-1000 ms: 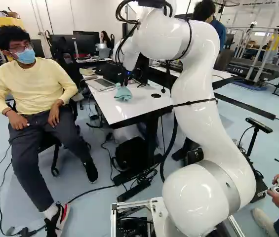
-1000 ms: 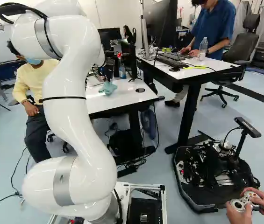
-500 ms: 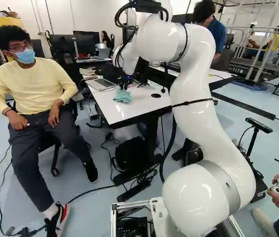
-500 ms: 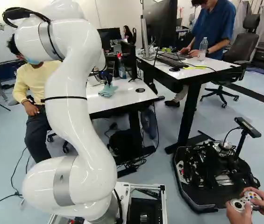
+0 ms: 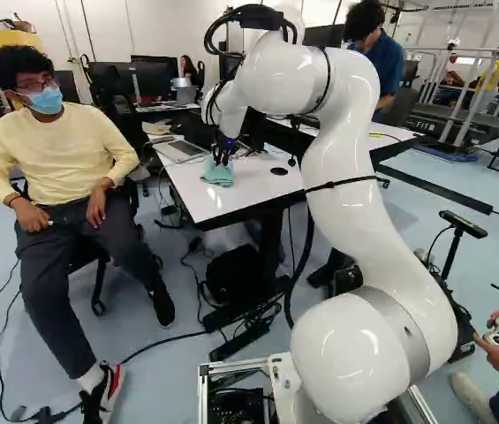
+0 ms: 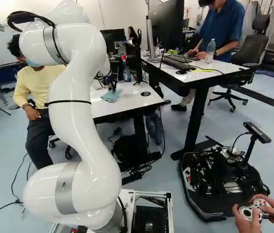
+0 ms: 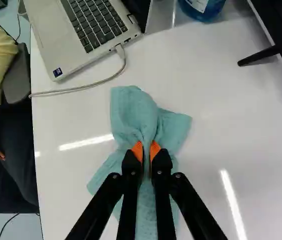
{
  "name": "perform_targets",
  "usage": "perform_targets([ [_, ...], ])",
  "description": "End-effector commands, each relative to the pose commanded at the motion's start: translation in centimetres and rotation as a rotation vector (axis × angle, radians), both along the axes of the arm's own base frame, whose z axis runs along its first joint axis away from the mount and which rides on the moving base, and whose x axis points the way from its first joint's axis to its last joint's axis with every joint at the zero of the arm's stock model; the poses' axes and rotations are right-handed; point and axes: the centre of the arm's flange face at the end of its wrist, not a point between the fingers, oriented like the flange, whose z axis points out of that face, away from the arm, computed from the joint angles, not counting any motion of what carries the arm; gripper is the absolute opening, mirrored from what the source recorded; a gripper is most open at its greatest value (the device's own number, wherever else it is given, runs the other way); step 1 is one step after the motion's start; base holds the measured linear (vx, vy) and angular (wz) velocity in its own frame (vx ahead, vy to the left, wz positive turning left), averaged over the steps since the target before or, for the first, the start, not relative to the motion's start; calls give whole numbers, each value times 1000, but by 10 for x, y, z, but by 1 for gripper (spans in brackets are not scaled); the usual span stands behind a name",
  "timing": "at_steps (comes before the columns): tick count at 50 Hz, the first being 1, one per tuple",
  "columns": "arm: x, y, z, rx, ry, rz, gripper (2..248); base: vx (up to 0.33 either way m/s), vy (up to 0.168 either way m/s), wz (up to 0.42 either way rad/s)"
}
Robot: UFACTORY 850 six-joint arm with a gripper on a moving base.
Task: Clean the table with the green towel
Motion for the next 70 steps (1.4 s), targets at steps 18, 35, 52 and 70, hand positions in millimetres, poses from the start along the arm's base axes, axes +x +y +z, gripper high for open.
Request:
perform_targets([
  [18,0,0,0,0,0,0,39,0,0,0],
  [35,-1,0,0,-1,10,1,39,0,0,0],
  [52,-3,0,-2,-6,41,4,39,0,0,0],
  [70,-5,0,-3,-9,60,5,39,0,0,0],
])
